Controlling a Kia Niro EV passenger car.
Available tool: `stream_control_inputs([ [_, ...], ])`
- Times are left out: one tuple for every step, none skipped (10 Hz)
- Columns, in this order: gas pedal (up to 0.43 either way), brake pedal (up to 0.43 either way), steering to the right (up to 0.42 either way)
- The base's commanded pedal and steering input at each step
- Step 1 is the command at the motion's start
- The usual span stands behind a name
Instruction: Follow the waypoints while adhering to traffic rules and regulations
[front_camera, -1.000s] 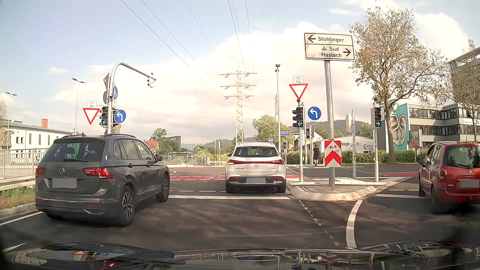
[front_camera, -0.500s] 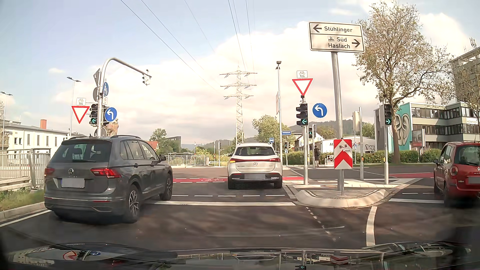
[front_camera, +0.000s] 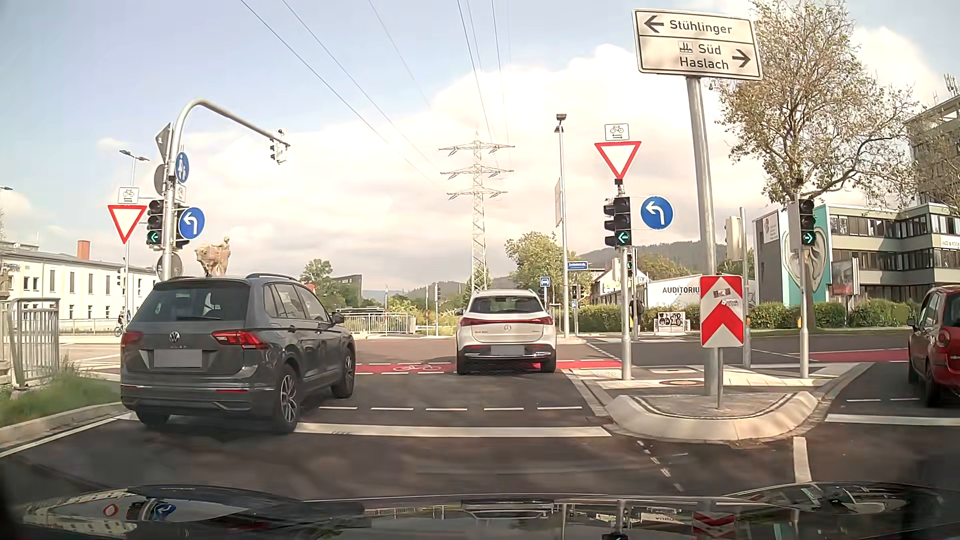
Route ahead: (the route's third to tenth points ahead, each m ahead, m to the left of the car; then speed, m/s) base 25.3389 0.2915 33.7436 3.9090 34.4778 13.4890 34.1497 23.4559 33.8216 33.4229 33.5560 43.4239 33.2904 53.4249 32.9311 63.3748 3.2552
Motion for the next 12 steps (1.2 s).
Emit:
stream_control_inputs([
  [0.331,0.000,0.002],
  [0.331,0.000,0.002],
  [0.331,0.000,0.002],
  [0.331,0.000,0.002],
  [0.331,0.000,0.002],
  [0.319,0.000,0.002],
  [0.319,0.000,0.002],
  [0.319,0.000,0.002],
  [0.319,0.000,0.002],
  [0.319,0.000,0.002],
  [0.311,0.000,0.002],
  [0.299,0.000,0.002],
])
